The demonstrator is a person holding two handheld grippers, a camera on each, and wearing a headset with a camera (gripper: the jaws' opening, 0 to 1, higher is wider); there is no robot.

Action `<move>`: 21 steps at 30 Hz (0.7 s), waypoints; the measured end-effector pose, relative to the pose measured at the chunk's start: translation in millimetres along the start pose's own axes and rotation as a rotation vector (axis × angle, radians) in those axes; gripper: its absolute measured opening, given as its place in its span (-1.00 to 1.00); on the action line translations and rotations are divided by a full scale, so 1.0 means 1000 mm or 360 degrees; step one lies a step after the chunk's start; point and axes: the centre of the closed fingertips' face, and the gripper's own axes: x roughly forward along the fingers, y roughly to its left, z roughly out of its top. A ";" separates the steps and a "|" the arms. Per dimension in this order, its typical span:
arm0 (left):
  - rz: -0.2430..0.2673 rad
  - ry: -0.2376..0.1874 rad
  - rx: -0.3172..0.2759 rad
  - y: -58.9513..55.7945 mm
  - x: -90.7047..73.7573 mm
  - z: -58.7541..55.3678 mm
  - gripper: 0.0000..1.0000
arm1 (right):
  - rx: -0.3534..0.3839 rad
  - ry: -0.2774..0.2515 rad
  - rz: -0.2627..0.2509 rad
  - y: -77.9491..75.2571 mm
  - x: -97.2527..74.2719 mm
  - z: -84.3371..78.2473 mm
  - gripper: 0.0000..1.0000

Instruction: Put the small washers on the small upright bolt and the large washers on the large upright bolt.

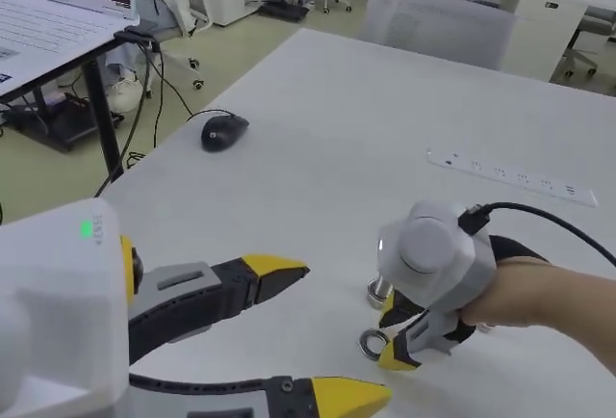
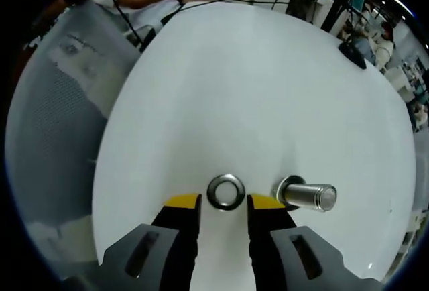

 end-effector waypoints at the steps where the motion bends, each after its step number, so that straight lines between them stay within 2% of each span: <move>1: 0.0000 0.0001 0.0002 0.000 0.000 0.000 0.17 | 0.0018 0.0005 0.0016 0.000 0.002 0.000 -0.36; 5: 0.0001 0.0004 0.0003 0.001 0.000 0.000 0.17 | 0.0058 -0.0006 0.0029 0.000 0.004 0.002 -0.36; 14: 0.0003 -0.0002 -0.0001 0.002 0.000 0.000 0.17 | 0.0038 0.0021 0.0039 -0.001 0.004 0.001 -0.38; 17: 0.0004 0.0006 0.0001 0.002 0.001 -0.001 0.17 | -0.0002 0.0039 0.0041 0.001 0.004 -0.001 -0.50; 21: 0.0003 0.0008 -0.0001 0.001 0.001 -0.001 0.17 | 0.0018 0.0033 0.0039 0.000 0.004 0.000 -0.53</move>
